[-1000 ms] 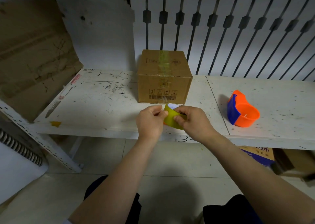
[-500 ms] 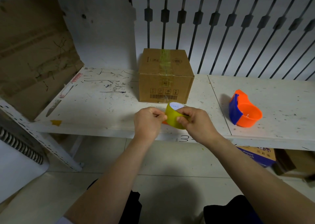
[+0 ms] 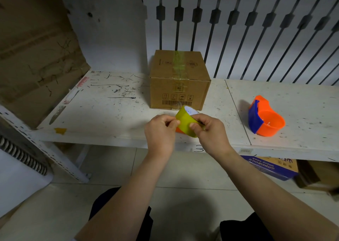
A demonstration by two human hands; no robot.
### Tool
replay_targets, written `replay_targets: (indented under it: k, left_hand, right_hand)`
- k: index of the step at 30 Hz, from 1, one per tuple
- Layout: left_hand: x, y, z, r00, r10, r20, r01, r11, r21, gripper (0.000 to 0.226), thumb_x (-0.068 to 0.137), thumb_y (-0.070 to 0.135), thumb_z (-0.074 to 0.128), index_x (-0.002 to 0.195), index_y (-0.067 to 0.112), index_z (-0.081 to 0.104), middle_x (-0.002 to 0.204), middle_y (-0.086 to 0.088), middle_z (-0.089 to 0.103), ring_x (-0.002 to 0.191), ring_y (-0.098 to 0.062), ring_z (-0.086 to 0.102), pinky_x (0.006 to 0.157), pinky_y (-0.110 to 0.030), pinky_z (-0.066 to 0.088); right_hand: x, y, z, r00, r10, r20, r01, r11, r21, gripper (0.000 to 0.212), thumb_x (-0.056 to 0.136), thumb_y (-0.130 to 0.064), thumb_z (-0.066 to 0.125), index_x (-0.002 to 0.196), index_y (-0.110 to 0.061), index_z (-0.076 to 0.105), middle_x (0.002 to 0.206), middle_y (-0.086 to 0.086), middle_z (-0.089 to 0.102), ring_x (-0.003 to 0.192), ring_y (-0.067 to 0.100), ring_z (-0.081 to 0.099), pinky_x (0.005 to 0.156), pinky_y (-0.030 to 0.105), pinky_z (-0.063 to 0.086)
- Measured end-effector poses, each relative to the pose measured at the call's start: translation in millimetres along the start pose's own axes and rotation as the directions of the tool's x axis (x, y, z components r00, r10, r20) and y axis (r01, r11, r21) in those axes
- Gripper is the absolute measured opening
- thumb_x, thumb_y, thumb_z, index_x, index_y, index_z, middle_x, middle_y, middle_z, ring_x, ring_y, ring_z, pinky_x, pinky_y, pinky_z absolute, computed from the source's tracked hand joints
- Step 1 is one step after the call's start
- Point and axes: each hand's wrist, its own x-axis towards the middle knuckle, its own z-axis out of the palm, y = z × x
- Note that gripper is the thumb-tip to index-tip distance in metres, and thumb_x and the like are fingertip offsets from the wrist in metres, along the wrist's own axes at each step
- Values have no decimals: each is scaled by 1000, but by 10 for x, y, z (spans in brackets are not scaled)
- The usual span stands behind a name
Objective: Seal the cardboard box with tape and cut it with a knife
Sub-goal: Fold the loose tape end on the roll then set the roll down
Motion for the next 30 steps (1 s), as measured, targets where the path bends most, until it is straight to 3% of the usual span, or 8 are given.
replay_targets:
  k: [3, 8, 13, 17, 20, 24, 30]
  left_hand:
    - [-17, -15, 35, 998, 51, -42, -49, 998, 41, 6, 75, 13, 68, 77, 9, 72, 81, -9, 72, 75, -25, 65, 74, -39, 53]
    - [-22, -54, 73, 999, 38, 5, -38, 998, 45, 13, 73, 10, 71, 86, 7, 70, 90, -10, 71, 79, -22, 65, 79, -32, 53]
    - [-8, -66, 71, 999, -19, 51, 19, 1000, 2, 9, 73, 8, 72, 81, 7, 69, 81, -3, 65, 71, -14, 60, 62, -8, 42]
    - [-30, -83, 86, 999, -29, 43, 31, 999, -29, 5, 73, 7, 71, 74, 9, 66, 75, -3, 64, 69, -17, 60, 66, -20, 47]
    - [-23, -56, 94, 997, -70, 32, 73, 991, -114, 19, 75, 4, 69, 93, 8, 66, 75, 1, 64, 66, -10, 60, 66, -9, 46]
    - [-15, -59, 111, 996, -71, 54, 77, 990, -117, 21, 75, 6, 69, 96, 8, 70, 88, -6, 74, 77, -16, 66, 80, -28, 54]
    - [-29, -70, 117, 996, -85, 5, 85, 990, -115, 18, 74, 10, 72, 91, 7, 71, 85, -8, 73, 74, -16, 65, 74, -24, 51]
  right_hand:
    - [-8, -14, 21, 1000, 8, -21, -8, 1000, 8, 19, 84, -6, 58, 99, -10, 70, 91, 5, 65, 86, 22, 58, 81, 35, 49]
    - [-44, 18, 48, 998, 29, -51, -28, 999, 22, 19, 83, -4, 58, 98, -8, 70, 97, 13, 69, 87, 27, 60, 81, 36, 49]
    - [-75, 67, 48, 999, 19, -45, -18, 1000, 16, 18, 83, -3, 59, 95, -8, 70, 94, 15, 70, 89, 31, 62, 82, 39, 50]
    - [-76, 82, 62, 999, 17, -44, -16, 1000, 17, 17, 82, -4, 59, 94, -9, 70, 86, 2, 65, 85, 25, 61, 80, 35, 51]
    - [-72, 83, 72, 998, 10, -54, -8, 1000, 26, 17, 83, -4, 59, 96, -9, 70, 87, -1, 64, 83, 19, 59, 78, 28, 49]
    - [-67, 90, 82, 997, 19, -68, -16, 999, 49, 18, 84, -5, 59, 97, -10, 70, 87, -2, 64, 82, 15, 58, 75, 18, 47]
    - [-71, 104, 97, 995, 23, -97, -17, 998, 61, 17, 83, -5, 60, 96, -10, 69, 86, -2, 63, 78, 11, 56, 70, 10, 44]
